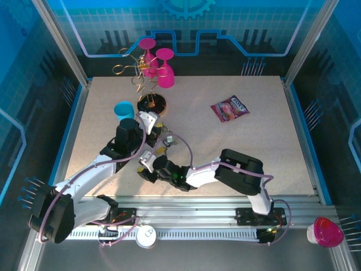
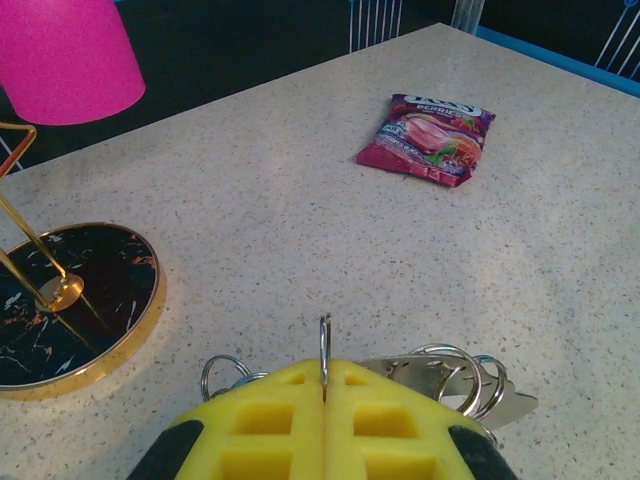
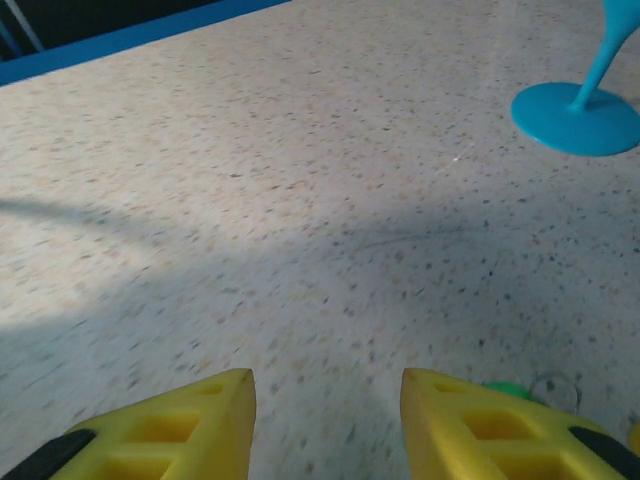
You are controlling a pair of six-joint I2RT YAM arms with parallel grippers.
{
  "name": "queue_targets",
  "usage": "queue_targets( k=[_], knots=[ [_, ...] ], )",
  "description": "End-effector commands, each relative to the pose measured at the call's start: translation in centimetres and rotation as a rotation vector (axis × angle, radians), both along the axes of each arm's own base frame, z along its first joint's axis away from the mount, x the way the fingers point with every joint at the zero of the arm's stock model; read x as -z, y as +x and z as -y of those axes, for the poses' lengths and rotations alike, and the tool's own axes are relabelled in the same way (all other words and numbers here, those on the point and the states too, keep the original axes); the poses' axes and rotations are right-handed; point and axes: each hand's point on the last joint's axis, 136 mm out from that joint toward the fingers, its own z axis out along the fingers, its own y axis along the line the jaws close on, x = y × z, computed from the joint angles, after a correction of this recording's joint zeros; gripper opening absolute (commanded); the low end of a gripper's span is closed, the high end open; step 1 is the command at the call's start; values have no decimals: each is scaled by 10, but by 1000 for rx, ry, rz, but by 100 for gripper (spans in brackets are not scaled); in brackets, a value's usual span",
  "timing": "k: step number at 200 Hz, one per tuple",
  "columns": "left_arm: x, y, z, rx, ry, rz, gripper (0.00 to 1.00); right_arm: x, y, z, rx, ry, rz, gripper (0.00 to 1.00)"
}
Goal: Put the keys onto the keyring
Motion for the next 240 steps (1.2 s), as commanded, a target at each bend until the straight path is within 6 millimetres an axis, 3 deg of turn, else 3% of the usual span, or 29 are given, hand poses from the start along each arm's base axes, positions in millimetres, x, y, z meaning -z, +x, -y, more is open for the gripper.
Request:
queue_targets(
  k=[1, 55, 96, 151, 173, 216, 240],
  knots=[
    [-28, 9, -1, -18, -48, 81, 0, 8, 22, -6, 94, -31, 87, 44],
    [-24, 7, -1, -6, -36, 76, 0, 43, 55, -1, 170, -158, 128, 44],
    [-17, 5, -2, -3, -21, 70, 0, 56, 60, 22, 198, -234, 92, 38],
    [-15, 5, -3, -2, 0, 78, 0, 69, 28, 67, 169, -324, -38, 20],
    [-16, 4, -3, 4, 8, 85, 0, 73, 12, 95, 172, -356, -82, 17],
    [-15, 2, -2, 25, 26, 94, 0, 81, -18, 168, 185, -474, -170, 15],
    [-14, 0, 0, 41, 35, 98, 0, 67, -26, 178, 144, -458, -216, 20]
  ],
)
